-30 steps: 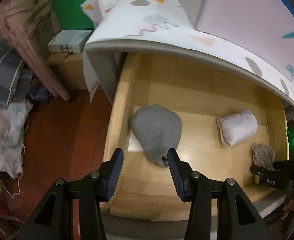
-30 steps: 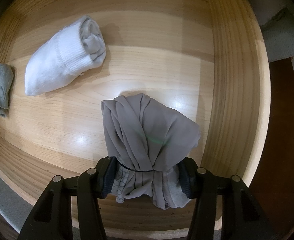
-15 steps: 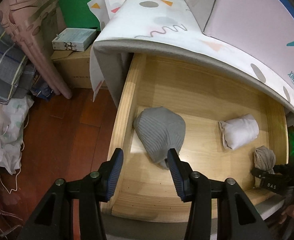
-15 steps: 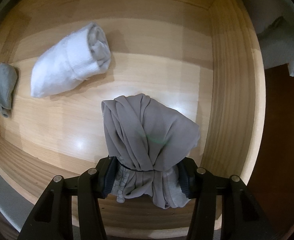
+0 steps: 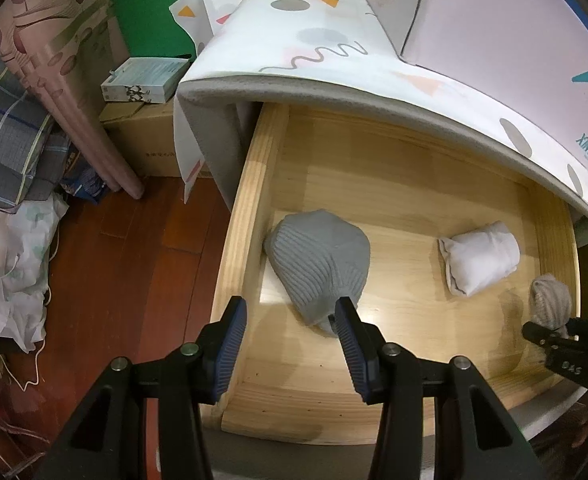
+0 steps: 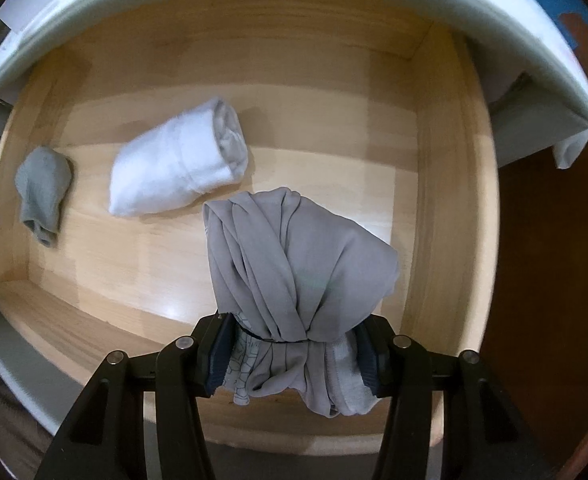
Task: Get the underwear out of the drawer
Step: 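Lift the grey knotted underwear with the right tool toward the white box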
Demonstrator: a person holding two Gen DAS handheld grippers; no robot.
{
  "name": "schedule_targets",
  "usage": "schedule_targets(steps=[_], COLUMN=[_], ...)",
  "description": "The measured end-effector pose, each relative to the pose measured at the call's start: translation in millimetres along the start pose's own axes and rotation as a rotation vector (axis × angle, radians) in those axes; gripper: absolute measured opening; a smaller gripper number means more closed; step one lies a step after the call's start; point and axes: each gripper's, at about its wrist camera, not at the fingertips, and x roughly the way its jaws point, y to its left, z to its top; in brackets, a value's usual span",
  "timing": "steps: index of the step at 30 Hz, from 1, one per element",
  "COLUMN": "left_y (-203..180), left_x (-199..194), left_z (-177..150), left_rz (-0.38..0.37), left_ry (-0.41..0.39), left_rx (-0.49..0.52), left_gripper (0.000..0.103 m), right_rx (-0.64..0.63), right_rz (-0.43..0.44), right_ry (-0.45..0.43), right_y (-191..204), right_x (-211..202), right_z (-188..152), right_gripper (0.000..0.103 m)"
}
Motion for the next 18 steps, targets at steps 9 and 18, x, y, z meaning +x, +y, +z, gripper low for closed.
schedule_targets(steps=[9,18], left_y=[1,-2], left_x=[0,-2], left_z=[0,-2], left_rz=[0.002,0.012], left_ry=[0.001,-0.012], left_rx=[-0.007,0.007], left_gripper=[0.047,0.047], right_rx=[0.006,0.004], right_rz=[0.008,0.027], right_ry=[-0.055,-0.141], right_y=[-19,-34], right_x=[-43,-100], right_z=[-2,2], right_gripper=[0.049,0.049])
